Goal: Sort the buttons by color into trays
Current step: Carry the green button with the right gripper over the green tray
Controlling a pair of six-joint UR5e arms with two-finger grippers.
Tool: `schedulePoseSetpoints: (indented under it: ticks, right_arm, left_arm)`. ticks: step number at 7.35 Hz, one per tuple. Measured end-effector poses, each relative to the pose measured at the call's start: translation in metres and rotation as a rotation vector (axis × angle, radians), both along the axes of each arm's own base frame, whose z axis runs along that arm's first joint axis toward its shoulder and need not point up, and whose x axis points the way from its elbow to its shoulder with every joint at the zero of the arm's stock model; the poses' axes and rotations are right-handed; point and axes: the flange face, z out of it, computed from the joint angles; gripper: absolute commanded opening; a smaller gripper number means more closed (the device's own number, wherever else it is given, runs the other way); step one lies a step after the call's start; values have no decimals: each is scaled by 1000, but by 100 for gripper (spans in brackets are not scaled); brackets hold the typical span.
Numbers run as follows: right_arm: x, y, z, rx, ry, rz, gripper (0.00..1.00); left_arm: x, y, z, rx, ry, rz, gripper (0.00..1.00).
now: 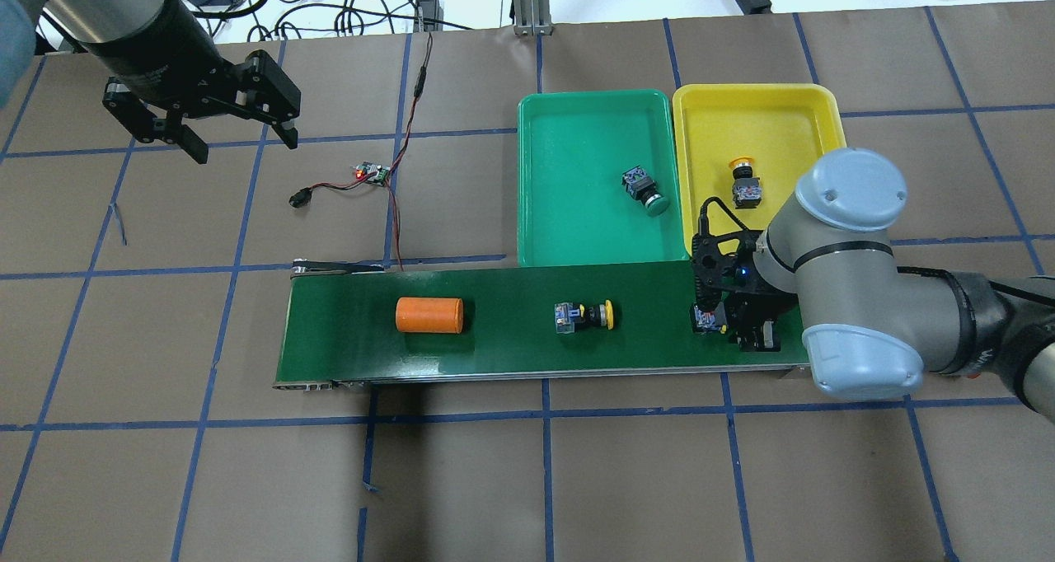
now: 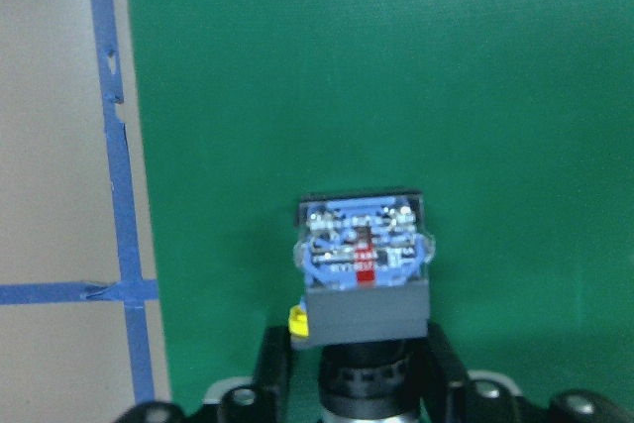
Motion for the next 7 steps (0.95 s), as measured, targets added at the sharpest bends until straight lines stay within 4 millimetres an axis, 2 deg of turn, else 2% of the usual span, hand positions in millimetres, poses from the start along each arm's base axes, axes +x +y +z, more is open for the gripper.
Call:
schedulePoseSetpoints:
  ticks: [4,5,7]
  right_arm:
    - [2,-5,7,-25,-24,-2,32]
    - [4,-14,18,-50,-42,-9,33]
    - [13,-63,37,-100,-91,-24,34]
  left_arm:
    - [5,1,9,-17,-5,10,100]
    - [6,-2,8,-20,-2,14,100]
    - [7,-6,2,-23,-3,22,100]
